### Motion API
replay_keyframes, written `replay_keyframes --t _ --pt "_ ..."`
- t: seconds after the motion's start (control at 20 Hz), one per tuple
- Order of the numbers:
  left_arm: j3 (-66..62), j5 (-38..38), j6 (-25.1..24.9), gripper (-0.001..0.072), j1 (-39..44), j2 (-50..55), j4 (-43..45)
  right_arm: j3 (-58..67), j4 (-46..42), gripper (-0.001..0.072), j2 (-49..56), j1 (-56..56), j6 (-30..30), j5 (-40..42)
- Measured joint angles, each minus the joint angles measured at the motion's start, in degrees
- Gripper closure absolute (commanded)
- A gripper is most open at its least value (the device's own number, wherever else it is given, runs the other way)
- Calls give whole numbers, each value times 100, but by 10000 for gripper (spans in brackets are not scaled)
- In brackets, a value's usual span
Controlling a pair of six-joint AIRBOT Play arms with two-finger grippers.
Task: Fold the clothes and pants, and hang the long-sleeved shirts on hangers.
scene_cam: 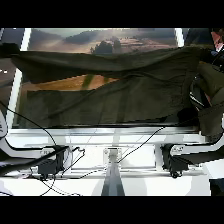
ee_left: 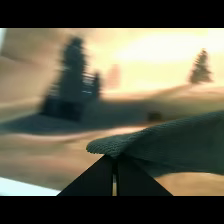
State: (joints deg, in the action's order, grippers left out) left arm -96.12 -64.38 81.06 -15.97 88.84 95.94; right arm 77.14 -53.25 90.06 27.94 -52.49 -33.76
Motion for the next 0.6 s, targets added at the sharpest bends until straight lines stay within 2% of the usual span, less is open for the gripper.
replay_keyframes --t 0.2,0.25,0.3,0.35,0.6 --pt "-2 0 11 674 28 516 -273 0 -11 685 0 0 0 -13" --pt "0 9 15 528 28 621 -315 0 -31 685 0 2 0 -17" --pt "-2 35 15 270 35 713 -330 0 -50 685 0 0 0 -20" --pt "0 70 15 82 33 787 -350 0 -59 685 0 2 0 -22" --pt "-2 286 323 93 -46 979 -33 2 -90 685 0 2 0 -46"
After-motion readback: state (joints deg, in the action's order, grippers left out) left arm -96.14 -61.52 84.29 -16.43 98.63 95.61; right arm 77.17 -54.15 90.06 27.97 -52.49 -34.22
